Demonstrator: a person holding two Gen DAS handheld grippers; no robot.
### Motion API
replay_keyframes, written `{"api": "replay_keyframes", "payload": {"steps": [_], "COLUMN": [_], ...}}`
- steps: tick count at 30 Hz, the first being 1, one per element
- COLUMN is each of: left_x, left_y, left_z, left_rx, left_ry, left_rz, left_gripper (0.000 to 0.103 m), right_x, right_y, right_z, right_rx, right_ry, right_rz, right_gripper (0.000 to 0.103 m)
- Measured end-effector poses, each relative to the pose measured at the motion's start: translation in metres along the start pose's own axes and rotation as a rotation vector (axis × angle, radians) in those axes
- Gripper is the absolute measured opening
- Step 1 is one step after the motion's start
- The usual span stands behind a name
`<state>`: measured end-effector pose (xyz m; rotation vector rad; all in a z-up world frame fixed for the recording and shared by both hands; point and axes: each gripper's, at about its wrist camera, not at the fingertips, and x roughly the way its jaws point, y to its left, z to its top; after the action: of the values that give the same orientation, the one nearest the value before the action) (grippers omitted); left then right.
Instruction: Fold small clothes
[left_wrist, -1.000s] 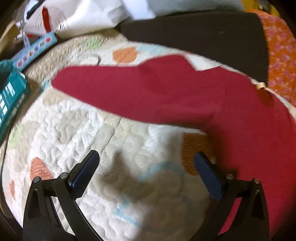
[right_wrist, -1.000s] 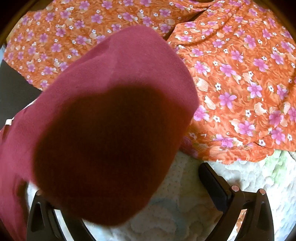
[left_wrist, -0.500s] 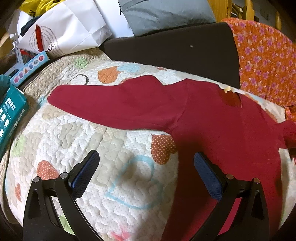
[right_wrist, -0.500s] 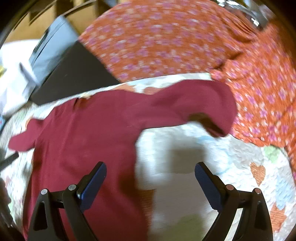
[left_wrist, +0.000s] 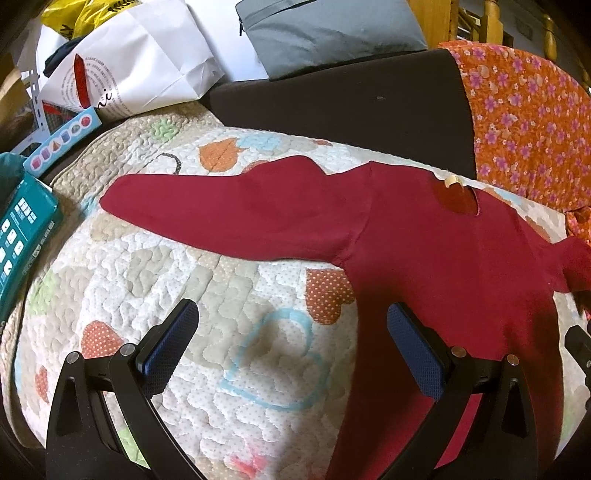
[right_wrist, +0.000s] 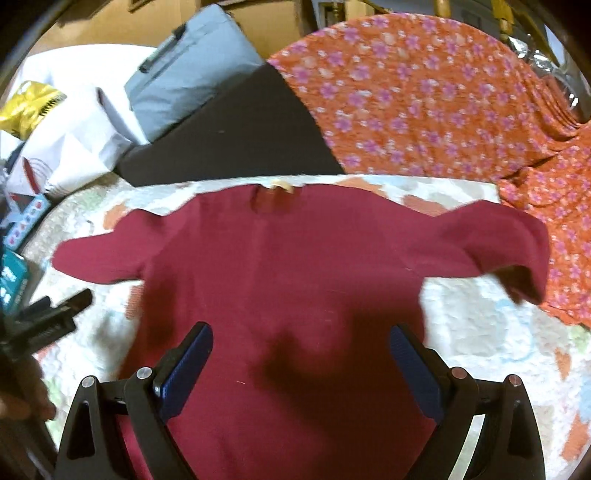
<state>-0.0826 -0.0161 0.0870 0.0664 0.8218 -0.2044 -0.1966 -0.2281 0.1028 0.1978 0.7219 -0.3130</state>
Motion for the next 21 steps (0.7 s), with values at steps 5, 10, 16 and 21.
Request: {"api": "replay_keyframes", "payload": {"steps": [5,10,16,21], "left_x": [0.006,0.010,0.018,0.023], "left_y": [0.005,0.008,0.008,0.012], "left_z": [0.001,0.003,0.002,0.003], "left_rx": [-0.017,-0.021,-0.011,-0.021], "left_ry": [0.017,0.024,0.041,0.051], "left_rz": [0.001,0.013,0.023,0.027], "left_gripper": [0.102,0.102,0.102,0.102], "right_x": [0.009,0.018,0.027,0.037], "right_y": [0.016,0.026,0.033,0.039], "right_z": [0.003,0.003,0.007,0.008], "right_rx": [-0.006,-0.008,-0.004,-0.014], "right_ry": [0.005,0.019,0.022,0.051], "right_rz": [0.021,0.012,0.025,0.033], "right_gripper": [0.095,0.095,0.095,0.095]}}
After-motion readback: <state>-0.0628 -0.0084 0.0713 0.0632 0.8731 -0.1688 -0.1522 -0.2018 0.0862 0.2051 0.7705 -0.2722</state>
